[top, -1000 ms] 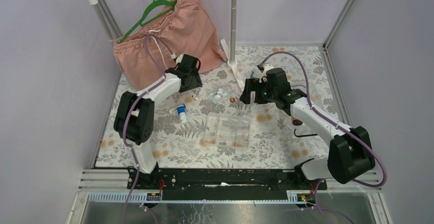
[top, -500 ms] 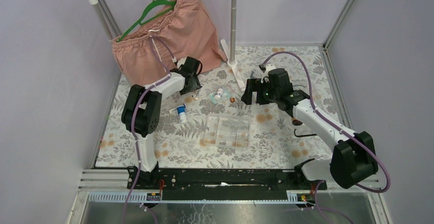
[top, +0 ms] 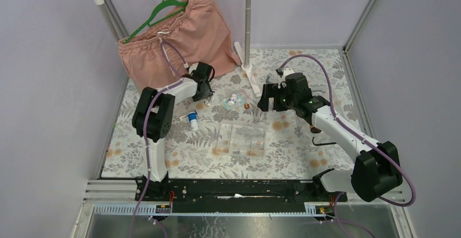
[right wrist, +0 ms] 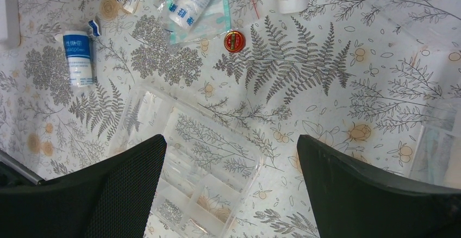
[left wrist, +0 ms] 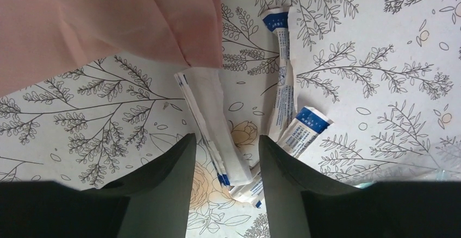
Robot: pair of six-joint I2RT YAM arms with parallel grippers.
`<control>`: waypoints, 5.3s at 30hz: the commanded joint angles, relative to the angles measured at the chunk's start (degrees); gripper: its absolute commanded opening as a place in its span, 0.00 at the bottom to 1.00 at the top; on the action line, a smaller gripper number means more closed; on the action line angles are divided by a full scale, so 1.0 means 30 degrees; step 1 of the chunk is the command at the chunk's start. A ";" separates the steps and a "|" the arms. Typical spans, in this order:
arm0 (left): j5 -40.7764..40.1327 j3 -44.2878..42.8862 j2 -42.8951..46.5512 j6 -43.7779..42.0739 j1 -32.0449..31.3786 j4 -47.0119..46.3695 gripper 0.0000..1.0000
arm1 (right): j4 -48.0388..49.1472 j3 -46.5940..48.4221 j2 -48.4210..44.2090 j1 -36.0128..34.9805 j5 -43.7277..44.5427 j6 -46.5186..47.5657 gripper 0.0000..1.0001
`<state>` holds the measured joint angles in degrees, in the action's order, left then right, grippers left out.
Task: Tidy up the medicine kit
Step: Pick up the medical item at the center of the board, then place the medical item at the medicine box compartment, then pick up the medical item at the center of the board, then place the medical item at the medicine box compartment.
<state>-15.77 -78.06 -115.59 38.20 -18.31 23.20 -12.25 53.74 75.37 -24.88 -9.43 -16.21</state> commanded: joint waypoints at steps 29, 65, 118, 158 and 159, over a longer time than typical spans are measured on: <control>0.2844 0.3876 0.7058 -0.4081 -0.2099 0.0539 0.15 | -0.0133 -0.0288 -0.1867 -0.0103 -0.0162 -0.0477 1.00; 0.4757 0.8882 0.9140 -0.2433 -0.8009 -0.0500 0.21 | 0.0062 -0.0861 -0.2262 -0.0113 -0.0391 -0.1177 1.00; 0.2945 -0.1245 -0.0396 -0.6477 -0.0336 -0.1874 0.37 | -0.0684 -0.1066 -0.3534 -0.0093 0.0561 -0.0574 1.00; 0.8159 0.7754 0.9693 -0.2103 -0.5460 -0.1911 0.22 | -0.0325 -0.1213 -0.3533 -0.0112 -0.0293 -0.1422 1.00; 0.8157 0.7928 0.9565 -0.2035 -0.5535 -0.1923 0.22 | -0.0298 -0.1213 -0.3514 -0.0113 -0.0351 -0.1438 1.00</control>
<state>7.27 -56.90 -87.48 28.71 -33.76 20.10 -14.74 50.26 66.15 -24.88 -8.93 -19.57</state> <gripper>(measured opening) 0.220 0.994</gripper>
